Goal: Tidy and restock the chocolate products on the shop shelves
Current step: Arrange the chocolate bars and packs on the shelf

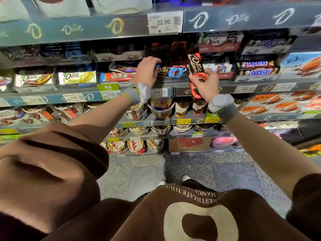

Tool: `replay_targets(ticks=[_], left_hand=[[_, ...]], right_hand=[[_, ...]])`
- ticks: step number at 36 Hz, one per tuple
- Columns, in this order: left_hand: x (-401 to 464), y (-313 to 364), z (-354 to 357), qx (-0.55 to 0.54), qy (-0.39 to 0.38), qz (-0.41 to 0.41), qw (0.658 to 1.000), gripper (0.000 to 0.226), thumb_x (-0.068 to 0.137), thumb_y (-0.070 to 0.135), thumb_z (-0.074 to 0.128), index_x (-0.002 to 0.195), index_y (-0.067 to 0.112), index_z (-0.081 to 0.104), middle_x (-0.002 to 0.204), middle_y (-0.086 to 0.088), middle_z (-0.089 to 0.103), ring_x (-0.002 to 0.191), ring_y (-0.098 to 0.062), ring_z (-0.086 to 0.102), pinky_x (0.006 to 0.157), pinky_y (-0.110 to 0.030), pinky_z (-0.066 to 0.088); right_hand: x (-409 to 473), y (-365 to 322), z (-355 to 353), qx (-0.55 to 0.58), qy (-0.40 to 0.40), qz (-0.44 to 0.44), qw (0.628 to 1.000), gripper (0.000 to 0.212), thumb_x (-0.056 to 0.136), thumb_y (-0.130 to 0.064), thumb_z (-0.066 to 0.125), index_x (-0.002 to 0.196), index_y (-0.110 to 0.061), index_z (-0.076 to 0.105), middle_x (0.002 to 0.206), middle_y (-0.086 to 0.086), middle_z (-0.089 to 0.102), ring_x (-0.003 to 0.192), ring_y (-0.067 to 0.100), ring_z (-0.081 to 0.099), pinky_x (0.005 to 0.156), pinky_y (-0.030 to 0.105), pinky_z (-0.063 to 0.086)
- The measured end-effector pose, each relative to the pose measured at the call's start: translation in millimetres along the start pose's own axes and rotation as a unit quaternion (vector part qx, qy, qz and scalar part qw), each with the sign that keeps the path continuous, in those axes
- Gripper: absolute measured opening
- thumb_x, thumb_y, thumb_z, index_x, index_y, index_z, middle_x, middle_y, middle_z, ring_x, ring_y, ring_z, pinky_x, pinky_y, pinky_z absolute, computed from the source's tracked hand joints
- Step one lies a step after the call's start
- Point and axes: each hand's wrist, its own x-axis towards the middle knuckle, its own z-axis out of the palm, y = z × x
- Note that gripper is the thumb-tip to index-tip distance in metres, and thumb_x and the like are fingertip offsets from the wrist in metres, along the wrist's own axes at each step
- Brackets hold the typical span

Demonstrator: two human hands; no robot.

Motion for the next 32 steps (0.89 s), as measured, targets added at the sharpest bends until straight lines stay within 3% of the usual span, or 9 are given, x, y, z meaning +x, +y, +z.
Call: replay_targets(ticks=[5, 9, 14, 16, 18, 21, 25, 28, 32], left_hand=[[18, 6, 8, 0.065, -0.086, -0.011, 0.994, 0.037, 0.089, 0.013, 0.058, 0.126, 0.012, 0.056, 0.123, -0.012, 0.061, 0.116, -0.033, 0.053, 0.099, -0.039, 0.038], [26, 11, 13, 0.105, -0.111, -0.014, 0.988, 0.038, 0.087, 0.019, 0.064, 0.124, 0.012, 0.056, 0.120, -0.015, 0.060, 0.112, -0.035, 0.053, 0.093, -0.040, 0.039], [30, 14, 10, 0.160, -0.148, -0.009, 0.976, 0.039, 0.091, 0.019, 0.059, 0.128, 0.009, 0.052, 0.117, -0.024, 0.056, 0.111, -0.042, 0.051, 0.090, -0.044, 0.038], [29, 16, 10, 0.185, -0.156, 0.012, 0.970, 0.035, 0.094, 0.016, 0.055, 0.127, 0.004, 0.050, 0.114, -0.027, 0.055, 0.108, -0.045, 0.050, 0.086, -0.047, 0.039], [25, 17, 8, 0.193, -0.137, 0.020, 0.971, 0.032, 0.093, 0.010, 0.053, 0.123, 0.002, 0.049, 0.111, -0.027, 0.054, 0.104, -0.046, 0.050, 0.083, -0.049, 0.040], [17, 19, 3, 0.187, -0.094, -0.011, 0.978, 0.031, 0.093, 0.009, 0.050, 0.124, 0.003, 0.047, 0.113, -0.025, 0.054, 0.104, -0.043, 0.050, 0.083, -0.048, 0.039], [10, 17, -8, 0.163, -0.042, -0.047, 0.985, 0.029, 0.094, 0.012, 0.051, 0.120, 0.001, 0.047, 0.109, -0.024, 0.059, 0.101, -0.043, 0.054, 0.081, -0.049, 0.042], [-1, 13, -18, 0.142, -0.017, -0.068, 0.987, 0.026, 0.095, 0.018, 0.051, 0.117, 0.004, 0.047, 0.108, -0.020, 0.061, 0.097, -0.041, 0.057, 0.075, -0.045, 0.043], [-20, 10, -28, 0.128, 0.003, -0.123, 0.984, 0.029, 0.097, 0.026, 0.048, 0.118, 0.005, 0.043, 0.104, -0.020, 0.063, 0.088, -0.041, 0.060, 0.067, -0.041, 0.039]], right_hand=[[9, 9, -3, -0.018, -0.028, 0.002, 0.999, 0.027, 0.079, -0.027, 0.072, 0.095, -0.008, 0.060, 0.088, 0.004, 0.066, 0.087, 0.021, 0.064, 0.086, 0.037, 0.051], [15, 13, -7, -0.022, -0.040, 0.007, 0.999, 0.023, 0.079, -0.025, 0.071, 0.094, -0.011, 0.061, 0.090, 0.005, 0.066, 0.090, 0.025, 0.064, 0.087, 0.040, 0.051], [20, 8, -13, -0.023, -0.040, -0.004, 0.999, 0.016, 0.083, -0.020, 0.069, 0.090, -0.016, 0.055, 0.077, -0.008, 0.058, 0.081, 0.015, 0.058, 0.066, 0.020, 0.045], [23, 6, -17, -0.016, -0.038, -0.014, 0.999, 0.017, 0.083, -0.020, 0.070, 0.092, -0.016, 0.056, 0.079, -0.008, 0.059, 0.082, 0.014, 0.059, 0.072, 0.023, 0.046], [24, 6, -19, -0.009, -0.036, -0.025, 0.999, 0.016, 0.083, -0.019, 0.069, 0.094, -0.016, 0.057, 0.082, -0.007, 0.061, 0.080, 0.011, 0.060, 0.076, 0.022, 0.048], [25, 6, -23, -0.013, -0.034, -0.052, 0.998, 0.017, 0.083, -0.017, 0.069, 0.095, -0.013, 0.058, 0.082, -0.012, 0.061, 0.076, -0.001, 0.058, 0.073, 0.009, 0.044], [25, 4, -24, -0.020, -0.040, -0.060, 0.997, 0.035, 0.080, -0.027, 0.069, 0.105, -0.004, 0.061, 0.099, 0.005, 0.066, 0.096, 0.020, 0.062, 0.088, 0.029, 0.048], [27, 0, -20, -0.015, -0.046, -0.052, 0.997, 0.042, 0.076, -0.032, 0.068, 0.105, -0.003, 0.062, 0.103, 0.009, 0.067, 0.100, 0.023, 0.061, 0.090, 0.031, 0.047], [27, -5, -12, 0.000, -0.067, -0.072, 0.995, 0.012, 0.077, -0.014, 0.067, 0.083, -0.018, 0.058, 0.075, -0.011, 0.060, 0.074, 0.002, 0.057, 0.075, 0.023, 0.044]])
